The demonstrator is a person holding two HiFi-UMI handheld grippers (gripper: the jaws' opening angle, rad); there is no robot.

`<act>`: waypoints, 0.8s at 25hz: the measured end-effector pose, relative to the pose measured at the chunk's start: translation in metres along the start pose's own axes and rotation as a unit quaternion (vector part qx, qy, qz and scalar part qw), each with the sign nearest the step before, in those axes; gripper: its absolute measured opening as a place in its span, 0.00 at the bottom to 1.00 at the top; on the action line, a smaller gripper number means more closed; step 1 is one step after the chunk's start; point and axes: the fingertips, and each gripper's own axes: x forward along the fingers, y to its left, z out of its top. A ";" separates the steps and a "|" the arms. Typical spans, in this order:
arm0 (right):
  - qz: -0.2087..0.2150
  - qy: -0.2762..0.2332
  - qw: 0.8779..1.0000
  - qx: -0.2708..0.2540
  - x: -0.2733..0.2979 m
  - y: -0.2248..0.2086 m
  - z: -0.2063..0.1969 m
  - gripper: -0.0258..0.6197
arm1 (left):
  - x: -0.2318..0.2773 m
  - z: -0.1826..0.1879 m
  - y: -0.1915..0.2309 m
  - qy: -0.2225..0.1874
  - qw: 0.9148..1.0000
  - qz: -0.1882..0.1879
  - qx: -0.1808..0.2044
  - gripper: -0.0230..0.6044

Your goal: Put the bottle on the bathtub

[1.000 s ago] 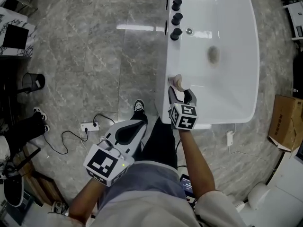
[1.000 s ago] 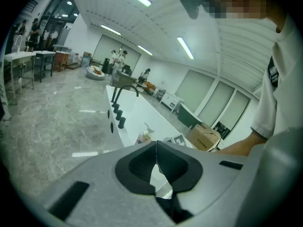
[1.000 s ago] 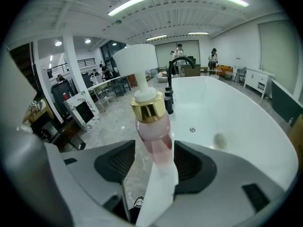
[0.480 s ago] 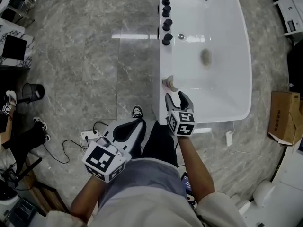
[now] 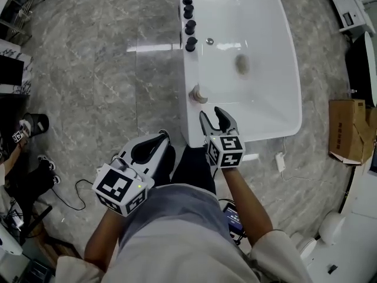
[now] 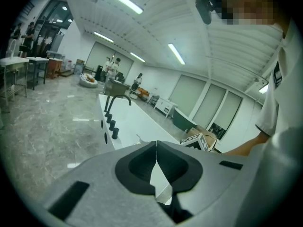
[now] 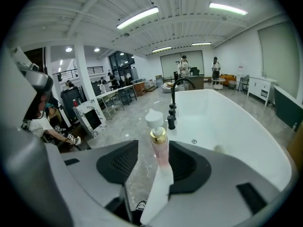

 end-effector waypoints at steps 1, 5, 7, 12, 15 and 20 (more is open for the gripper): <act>0.001 -0.005 1.000 0.001 -0.004 0.001 0.004 0.35 | 0.000 0.001 -0.001 -0.002 1.000 -0.001 0.002 0.05; 0.002 -0.026 1.000 0.010 -0.023 0.006 0.019 0.35 | -0.005 0.006 -0.003 -0.011 1.000 -0.002 0.010 0.05; 0.008 -0.035 0.999 0.014 -0.031 0.011 0.027 0.32 | -0.007 0.008 -0.003 -0.014 1.000 -0.002 0.012 0.05; 0.021 -0.062 0.998 0.024 -0.055 0.023 0.046 0.27 | -0.010 0.015 -0.003 -0.025 1.000 -0.004 0.014 0.05; 0.018 -0.086 0.996 0.029 -0.071 0.026 0.062 0.21 | -0.012 0.022 -0.003 -0.035 0.999 -0.011 0.000 0.05; 0.034 -0.114 0.992 0.034 -0.097 0.035 0.089 0.11 | -0.011 0.030 -0.001 -0.044 0.999 -0.009 0.001 0.05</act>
